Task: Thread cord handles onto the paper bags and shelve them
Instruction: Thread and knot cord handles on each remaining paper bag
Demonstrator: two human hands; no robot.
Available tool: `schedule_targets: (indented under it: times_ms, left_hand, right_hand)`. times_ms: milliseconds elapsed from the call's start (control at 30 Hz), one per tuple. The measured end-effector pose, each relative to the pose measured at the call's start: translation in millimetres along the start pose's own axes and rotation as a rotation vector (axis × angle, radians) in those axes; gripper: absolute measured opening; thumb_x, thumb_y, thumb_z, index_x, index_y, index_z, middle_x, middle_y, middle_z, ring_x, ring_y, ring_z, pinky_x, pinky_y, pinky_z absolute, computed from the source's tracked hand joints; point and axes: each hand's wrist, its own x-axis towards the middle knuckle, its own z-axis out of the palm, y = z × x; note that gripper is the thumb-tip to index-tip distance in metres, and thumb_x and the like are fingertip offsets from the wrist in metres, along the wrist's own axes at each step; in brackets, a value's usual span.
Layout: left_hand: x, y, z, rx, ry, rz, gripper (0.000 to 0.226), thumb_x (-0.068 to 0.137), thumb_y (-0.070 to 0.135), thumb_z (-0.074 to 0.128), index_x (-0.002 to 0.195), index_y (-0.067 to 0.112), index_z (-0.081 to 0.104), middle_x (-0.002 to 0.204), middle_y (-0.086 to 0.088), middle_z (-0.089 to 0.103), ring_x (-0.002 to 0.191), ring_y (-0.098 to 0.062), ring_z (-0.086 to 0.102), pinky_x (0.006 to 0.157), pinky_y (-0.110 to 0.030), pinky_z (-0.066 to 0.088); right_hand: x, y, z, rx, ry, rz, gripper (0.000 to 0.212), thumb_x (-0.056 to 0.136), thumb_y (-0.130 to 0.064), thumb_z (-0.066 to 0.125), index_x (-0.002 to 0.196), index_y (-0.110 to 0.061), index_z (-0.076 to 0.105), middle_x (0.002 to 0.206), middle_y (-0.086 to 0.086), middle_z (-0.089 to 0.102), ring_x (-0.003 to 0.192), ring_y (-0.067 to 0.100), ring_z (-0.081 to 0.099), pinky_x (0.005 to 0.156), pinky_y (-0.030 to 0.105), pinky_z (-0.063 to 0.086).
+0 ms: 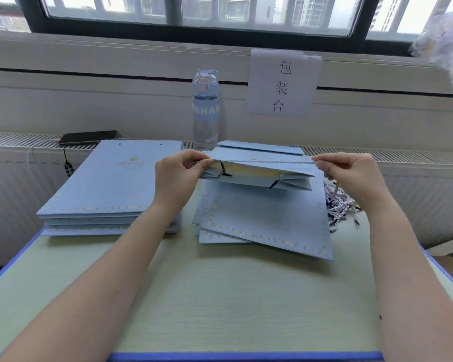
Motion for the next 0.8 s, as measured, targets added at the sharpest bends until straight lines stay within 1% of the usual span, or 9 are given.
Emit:
schedule_targets:
  times_ms: [200, 267, 333, 367, 433, 533, 667, 733, 800]
  left_hand:
    - [1, -6, -1, 0.037, 0.076, -0.019, 0.004, 0.086, 0.015, 0.069, 0.087, 0.017, 0.072, 0.077, 0.008, 0.067, 0.068, 0.011, 0.059, 0.069, -0.005, 0.045]
    - [1, -7, 1, 0.057, 0.133, -0.029, 0.006, 0.089, 0.013, 0.066, 0.090, 0.015, 0.071, 0.079, 0.008, 0.066, 0.069, 0.008, 0.059, 0.068, -0.003, 0.042]
    - [-3, -8, 5, 0.100, 0.168, 0.020, 0.007, 0.089, 0.010, 0.064, 0.092, 0.012, 0.070, 0.085, 0.007, 0.063, 0.077, -0.004, 0.059, 0.071, -0.001, 0.038]
    - [-6, -8, 8, 0.144, 0.168, 0.080, 0.007, 0.088, 0.008, 0.063, 0.092, 0.011, 0.068, 0.090, 0.006, 0.061, 0.084, -0.010, 0.058, 0.076, -0.003, 0.038]
    - [-12, -8, 14, 0.233, 0.119, 0.220, 0.010, 0.084, 0.007, 0.062, 0.092, 0.010, 0.066, 0.098, 0.004, 0.057, 0.094, -0.015, 0.054, 0.085, -0.017, 0.040]
    - [-18, -6, 22, 0.287, -0.071, 0.433, 0.018, 0.083, 0.018, 0.056, 0.095, 0.010, 0.066, 0.102, -0.003, 0.060, 0.097, -0.021, 0.058, 0.087, -0.037, 0.047]
    - [-25, -10, 36, 0.394, -0.380, 0.543, 0.028, 0.084, 0.024, 0.059, 0.107, 0.012, 0.069, 0.109, -0.003, 0.067, 0.103, -0.023, 0.061, 0.092, -0.040, 0.047]
    - [-24, -16, 40, 0.435, -0.442, 0.555, 0.031, 0.084, 0.025, 0.059, 0.110, 0.011, 0.069, 0.112, -0.004, 0.068, 0.105, -0.025, 0.063, 0.091, -0.043, 0.050]
    - [-22, -19, 41, 0.420, -0.429, 0.612, 0.027, 0.087, 0.027, 0.056, 0.102, 0.011, 0.073, 0.105, -0.002, 0.072, 0.099, -0.023, 0.067, 0.081, -0.043, 0.055]
  right_hand:
    - [8, 29, -12, 0.013, 0.286, 0.103, 0.017, 0.086, -0.010, 0.067, 0.102, -0.012, 0.071, 0.068, -0.005, 0.063, 0.050, -0.003, 0.053, 0.061, 0.014, 0.048]
    - [10, 33, -13, 0.029, 0.348, 0.127, 0.014, 0.086, -0.011, 0.066, 0.099, -0.012, 0.072, 0.069, -0.003, 0.063, 0.056, 0.000, 0.056, 0.070, 0.022, 0.052]
    - [11, 32, -11, 0.052, 0.358, 0.138, 0.011, 0.087, -0.010, 0.064, 0.094, -0.017, 0.070, 0.072, -0.002, 0.066, 0.060, 0.005, 0.061, 0.079, 0.032, 0.056]
    - [10, 30, -8, 0.065, 0.342, 0.131, 0.012, 0.088, -0.009, 0.063, 0.094, -0.018, 0.068, 0.073, -0.001, 0.067, 0.059, 0.005, 0.063, 0.078, 0.032, 0.057]
    - [9, 20, 1, 0.086, 0.281, 0.099, 0.015, 0.089, -0.006, 0.062, 0.093, -0.021, 0.059, 0.074, 0.001, 0.068, 0.055, 0.005, 0.064, 0.068, 0.026, 0.058]
    - [5, 3, 16, 0.039, 0.184, 0.036, 0.020, 0.086, -0.007, 0.066, 0.083, -0.022, 0.054, 0.074, 0.003, 0.069, 0.052, 0.009, 0.065, 0.058, 0.021, 0.055]
    - [-1, -7, 35, -0.022, 0.073, -0.010, 0.004, 0.081, -0.010, 0.072, 0.080, -0.013, 0.070, 0.068, 0.001, 0.069, 0.052, 0.005, 0.063, 0.057, 0.013, 0.050]
    - [-4, -10, 43, -0.036, -0.008, -0.024, 0.006, 0.082, -0.012, 0.071, 0.088, -0.014, 0.073, 0.071, -0.004, 0.069, 0.058, 0.003, 0.065, 0.063, 0.011, 0.049]
    - [-7, -12, 49, -0.090, -0.139, -0.027, 0.017, 0.086, -0.018, 0.068, 0.102, -0.019, 0.072, 0.081, -0.011, 0.068, 0.071, 0.000, 0.066, 0.072, 0.010, 0.048]
